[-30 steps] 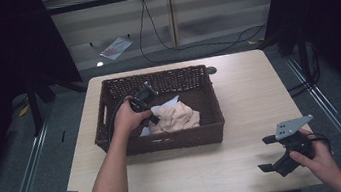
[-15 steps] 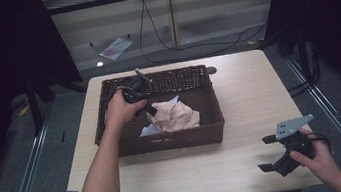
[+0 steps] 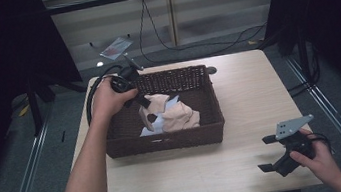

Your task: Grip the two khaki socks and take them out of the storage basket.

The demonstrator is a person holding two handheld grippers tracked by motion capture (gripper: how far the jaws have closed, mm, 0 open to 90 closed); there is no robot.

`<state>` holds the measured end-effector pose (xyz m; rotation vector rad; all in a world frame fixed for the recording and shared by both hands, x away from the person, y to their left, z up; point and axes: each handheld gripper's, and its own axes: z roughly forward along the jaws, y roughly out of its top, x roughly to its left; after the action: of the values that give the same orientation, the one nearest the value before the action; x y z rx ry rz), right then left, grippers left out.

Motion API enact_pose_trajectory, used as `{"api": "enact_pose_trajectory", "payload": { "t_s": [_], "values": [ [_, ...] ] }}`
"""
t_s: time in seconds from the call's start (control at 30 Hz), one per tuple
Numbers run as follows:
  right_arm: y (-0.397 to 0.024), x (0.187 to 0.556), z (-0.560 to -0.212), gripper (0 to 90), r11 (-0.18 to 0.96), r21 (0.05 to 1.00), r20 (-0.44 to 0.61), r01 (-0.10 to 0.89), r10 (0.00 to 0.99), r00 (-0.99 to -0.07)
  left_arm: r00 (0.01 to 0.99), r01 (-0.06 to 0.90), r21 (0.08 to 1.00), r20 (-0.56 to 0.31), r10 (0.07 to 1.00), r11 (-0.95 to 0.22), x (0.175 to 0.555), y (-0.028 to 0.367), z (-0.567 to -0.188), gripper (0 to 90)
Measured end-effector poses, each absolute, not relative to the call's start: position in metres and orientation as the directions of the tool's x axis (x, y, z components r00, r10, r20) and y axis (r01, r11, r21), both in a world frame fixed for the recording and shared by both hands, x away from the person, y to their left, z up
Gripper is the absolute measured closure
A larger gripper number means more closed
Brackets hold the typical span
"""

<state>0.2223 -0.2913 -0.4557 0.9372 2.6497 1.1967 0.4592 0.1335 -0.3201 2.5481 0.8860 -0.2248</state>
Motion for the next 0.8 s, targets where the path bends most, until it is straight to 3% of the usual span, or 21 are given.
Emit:
{"api": "enact_pose_trajectory", "payload": {
  "t_s": [0.8],
  "values": [
    [-0.291,0.223,-0.456,2.7,0.512,0.704,0.164,0.493,0.558,-0.813,0.833,0.553,0.434,-0.304,0.462,-0.711,0.428,0.134,-0.261,88.3]
  ]
}}
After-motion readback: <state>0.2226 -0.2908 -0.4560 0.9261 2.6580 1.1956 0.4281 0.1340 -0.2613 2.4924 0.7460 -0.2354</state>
